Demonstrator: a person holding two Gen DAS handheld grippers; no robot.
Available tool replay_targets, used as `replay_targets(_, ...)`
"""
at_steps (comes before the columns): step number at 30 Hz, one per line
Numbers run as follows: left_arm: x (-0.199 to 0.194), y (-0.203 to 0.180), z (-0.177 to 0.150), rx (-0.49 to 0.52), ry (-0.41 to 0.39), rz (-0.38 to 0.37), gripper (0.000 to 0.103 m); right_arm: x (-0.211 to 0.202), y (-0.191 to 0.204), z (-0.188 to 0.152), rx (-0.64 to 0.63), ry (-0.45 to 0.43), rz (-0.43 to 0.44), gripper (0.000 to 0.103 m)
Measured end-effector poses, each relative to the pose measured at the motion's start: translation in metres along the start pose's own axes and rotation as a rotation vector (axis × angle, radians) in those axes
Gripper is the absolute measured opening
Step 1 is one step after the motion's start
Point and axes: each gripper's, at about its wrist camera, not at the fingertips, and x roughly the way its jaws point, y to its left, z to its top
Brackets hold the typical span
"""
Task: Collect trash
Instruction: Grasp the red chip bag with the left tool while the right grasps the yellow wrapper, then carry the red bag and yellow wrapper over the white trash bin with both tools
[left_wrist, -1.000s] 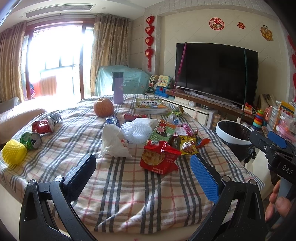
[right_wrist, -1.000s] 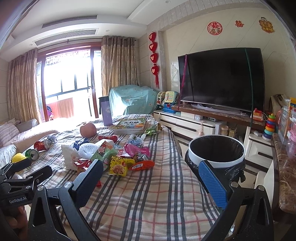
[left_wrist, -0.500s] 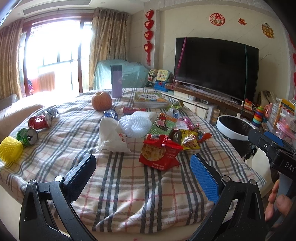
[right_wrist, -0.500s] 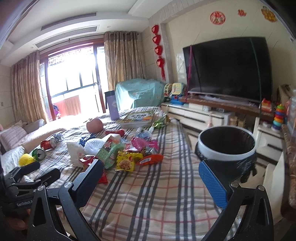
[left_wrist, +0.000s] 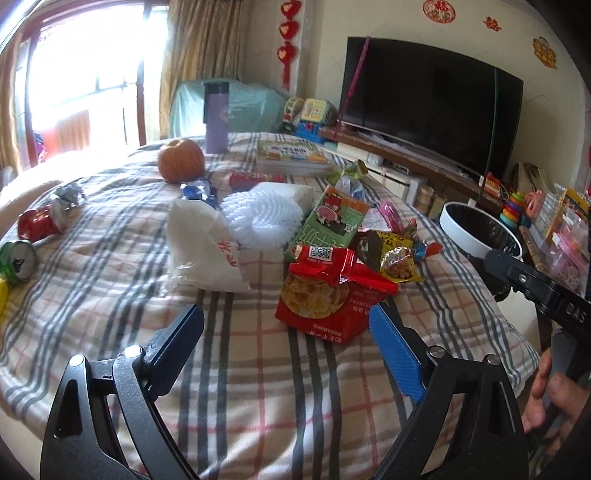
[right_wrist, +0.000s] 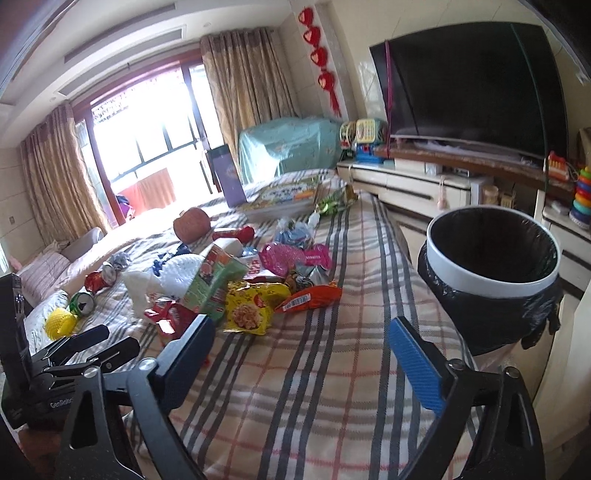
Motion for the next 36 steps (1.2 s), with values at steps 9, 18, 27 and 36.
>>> replay_targets(9, 0.028, 0.000, 0.003, 0.029, 0.074, -0.049, 0.091, 0.032, 0.004, 0.002, 0.011, 0.097, 0.082, 0.063)
replay_targets(18, 0.050, -0.002, 0.006, 0.029, 0.144, -0.135, 0.079, 0.065, 0.007, 0.008, 0.043, 0.172, 0.157, 0.043)
replay_targets(27, 0.062, -0.008, 0.007, 0.037, 0.161, -0.198, 0.020, 0.084, 0.005, 0.003, 0.057, 0.216, 0.205, 0.010)
replay_targets(36, 0.043, -0.003, 0.007, 0.014, 0.114, -0.211, 0.005, 0.052, 0.007, 0.002, 0.037, 0.159, 0.215, 0.005)
